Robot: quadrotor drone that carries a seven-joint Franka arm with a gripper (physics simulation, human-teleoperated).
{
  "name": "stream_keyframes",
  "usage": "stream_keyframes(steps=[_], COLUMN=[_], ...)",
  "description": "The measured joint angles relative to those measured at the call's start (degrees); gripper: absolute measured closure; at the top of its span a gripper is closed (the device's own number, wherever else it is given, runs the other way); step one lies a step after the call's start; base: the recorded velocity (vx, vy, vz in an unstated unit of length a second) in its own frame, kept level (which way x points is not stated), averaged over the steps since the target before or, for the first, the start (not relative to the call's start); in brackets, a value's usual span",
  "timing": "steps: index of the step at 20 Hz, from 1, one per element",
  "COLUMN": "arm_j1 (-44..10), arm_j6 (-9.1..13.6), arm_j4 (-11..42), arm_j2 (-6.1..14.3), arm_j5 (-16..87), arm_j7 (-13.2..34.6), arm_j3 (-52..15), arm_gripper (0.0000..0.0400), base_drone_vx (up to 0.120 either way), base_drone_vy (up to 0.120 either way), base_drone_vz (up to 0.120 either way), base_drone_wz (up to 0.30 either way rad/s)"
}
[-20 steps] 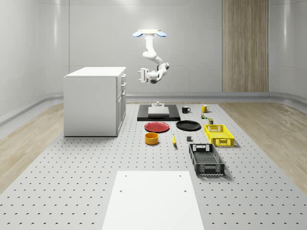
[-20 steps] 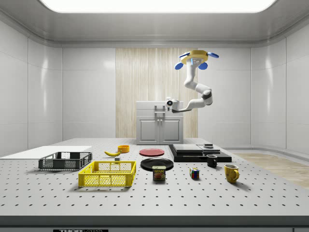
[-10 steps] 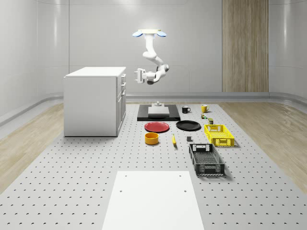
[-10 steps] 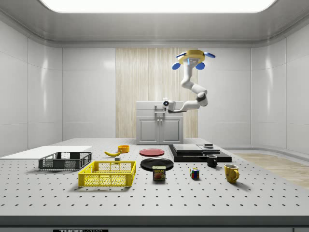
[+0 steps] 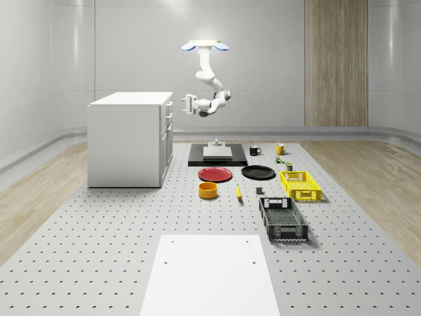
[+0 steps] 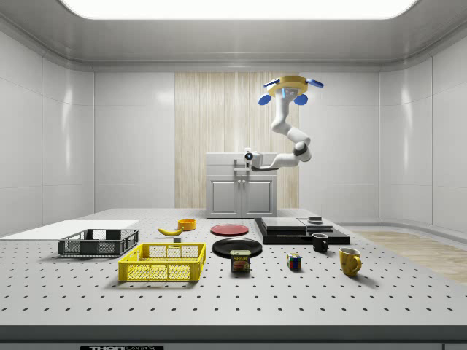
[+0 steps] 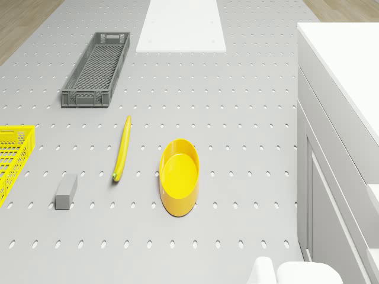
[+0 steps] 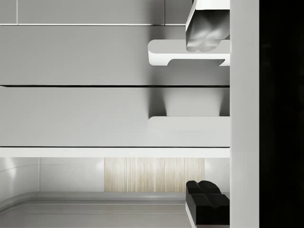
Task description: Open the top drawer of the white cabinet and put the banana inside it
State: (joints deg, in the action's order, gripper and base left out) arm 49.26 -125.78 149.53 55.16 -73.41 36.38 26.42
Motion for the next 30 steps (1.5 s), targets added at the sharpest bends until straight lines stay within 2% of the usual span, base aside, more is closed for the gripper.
stream_keyframes(steps=[8,19,26,30], arm_j1=[0.9,-0.6,-1.9,-2.8], arm_j6=[-2.0,-1.7,0.7,1.9], arm_j4=[-1.3,-2.7,-5.7,-6.7], arm_j2=[-4.1,-7.7,-12.3,-14.0], arm_j5=[-6.0,-10.9,-12.4,-13.0], arm_j7=[-2.9,-5.0,-6.7,-7.1], arm_j3=[-3.9,-7.6,-7.5,-7.7], arm_gripper=[0.0,0.0,0.0,0.0], base_drone_vx=[0.0,0.0,0.0,0.0], base_drone_vy=[0.0,0.0,0.0,0.0], base_drone_vz=[0.0,0.0,0.0,0.0], base_drone_wz=[0.0,0.0,0.0,0.0])
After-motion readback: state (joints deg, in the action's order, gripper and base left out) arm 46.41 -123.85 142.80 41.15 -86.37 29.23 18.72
